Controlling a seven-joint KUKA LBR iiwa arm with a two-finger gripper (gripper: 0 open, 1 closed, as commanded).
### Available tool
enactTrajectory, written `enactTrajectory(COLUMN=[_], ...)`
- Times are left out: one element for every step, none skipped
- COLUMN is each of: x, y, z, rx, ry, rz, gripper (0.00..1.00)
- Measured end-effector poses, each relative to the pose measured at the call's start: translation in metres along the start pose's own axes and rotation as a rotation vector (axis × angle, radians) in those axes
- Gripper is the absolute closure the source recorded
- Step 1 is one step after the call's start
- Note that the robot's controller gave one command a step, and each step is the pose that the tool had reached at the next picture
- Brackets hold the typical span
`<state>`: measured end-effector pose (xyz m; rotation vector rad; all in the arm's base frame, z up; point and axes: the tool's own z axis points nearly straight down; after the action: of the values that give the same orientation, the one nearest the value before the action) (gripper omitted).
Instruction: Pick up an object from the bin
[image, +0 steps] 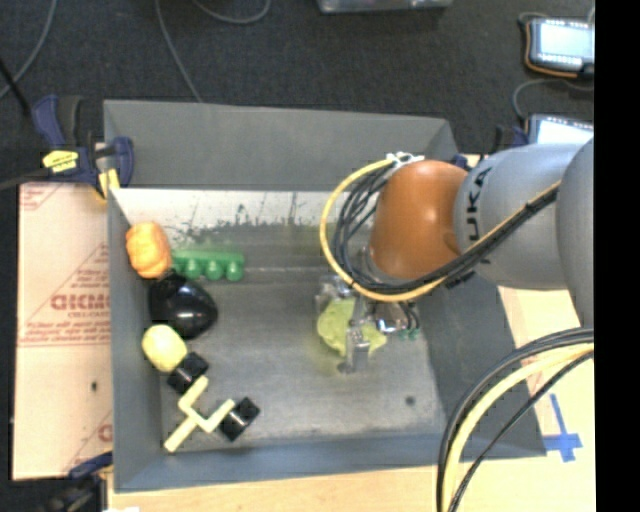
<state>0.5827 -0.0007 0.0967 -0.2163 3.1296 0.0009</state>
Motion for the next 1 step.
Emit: enactTrajectory(x=[-0.004], y=[-0.0151], z=[-0.047], rx=[-0.001], ry=[0.0], rz=[0.116], gripper=[0.0])
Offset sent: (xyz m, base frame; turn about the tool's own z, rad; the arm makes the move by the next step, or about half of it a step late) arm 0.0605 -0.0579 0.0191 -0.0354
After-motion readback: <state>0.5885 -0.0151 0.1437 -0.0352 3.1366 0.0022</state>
